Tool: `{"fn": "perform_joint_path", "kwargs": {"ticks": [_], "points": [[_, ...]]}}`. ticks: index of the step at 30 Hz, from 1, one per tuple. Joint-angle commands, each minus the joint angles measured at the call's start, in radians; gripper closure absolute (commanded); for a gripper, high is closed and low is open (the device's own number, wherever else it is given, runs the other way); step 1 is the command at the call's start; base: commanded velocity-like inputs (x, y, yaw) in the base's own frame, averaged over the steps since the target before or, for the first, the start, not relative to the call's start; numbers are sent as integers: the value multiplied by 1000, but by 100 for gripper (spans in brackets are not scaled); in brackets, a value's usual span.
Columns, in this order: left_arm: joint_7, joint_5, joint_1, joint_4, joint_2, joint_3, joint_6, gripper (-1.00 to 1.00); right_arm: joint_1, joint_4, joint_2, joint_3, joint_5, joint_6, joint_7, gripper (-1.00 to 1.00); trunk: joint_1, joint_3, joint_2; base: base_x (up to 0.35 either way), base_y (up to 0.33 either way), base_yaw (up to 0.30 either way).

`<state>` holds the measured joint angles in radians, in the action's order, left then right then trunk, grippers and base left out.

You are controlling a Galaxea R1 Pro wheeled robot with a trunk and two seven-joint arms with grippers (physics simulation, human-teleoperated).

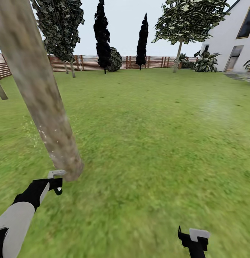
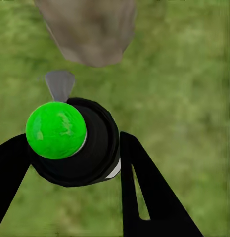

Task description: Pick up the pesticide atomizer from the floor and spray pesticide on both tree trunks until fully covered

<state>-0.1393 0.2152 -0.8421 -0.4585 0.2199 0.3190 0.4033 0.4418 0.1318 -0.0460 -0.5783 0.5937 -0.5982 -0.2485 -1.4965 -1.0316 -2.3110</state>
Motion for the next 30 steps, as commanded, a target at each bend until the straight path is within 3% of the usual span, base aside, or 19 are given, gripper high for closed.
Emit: {"fn": "perform_joint_path", "kwargs": {"ticks": [1, 10, 20, 30], "points": [[-1, 0, 0, 0, 0, 0, -1, 100, 0, 0, 0, 0, 0, 0, 0, -100, 0, 0, 0, 193, -224, 0], [-1, 0, 0, 0, -1, 0, -1, 100, 0, 0, 0, 0, 0, 0, 0, -100, 0, 0, 0, 183, -224, 10], [-2, 1, 0, 1, -2, -1, 0, 100, 0, -1, 0, 1, 0, 0, 0, -100, 0, 0, 0, 89, -264, 232], [-2, 1, 0, 1, -1, 0, 0, 100, 0, -1, 0, 1, 0, 0, 0, -100, 0, 0, 0, 117, -266, 22]]}}
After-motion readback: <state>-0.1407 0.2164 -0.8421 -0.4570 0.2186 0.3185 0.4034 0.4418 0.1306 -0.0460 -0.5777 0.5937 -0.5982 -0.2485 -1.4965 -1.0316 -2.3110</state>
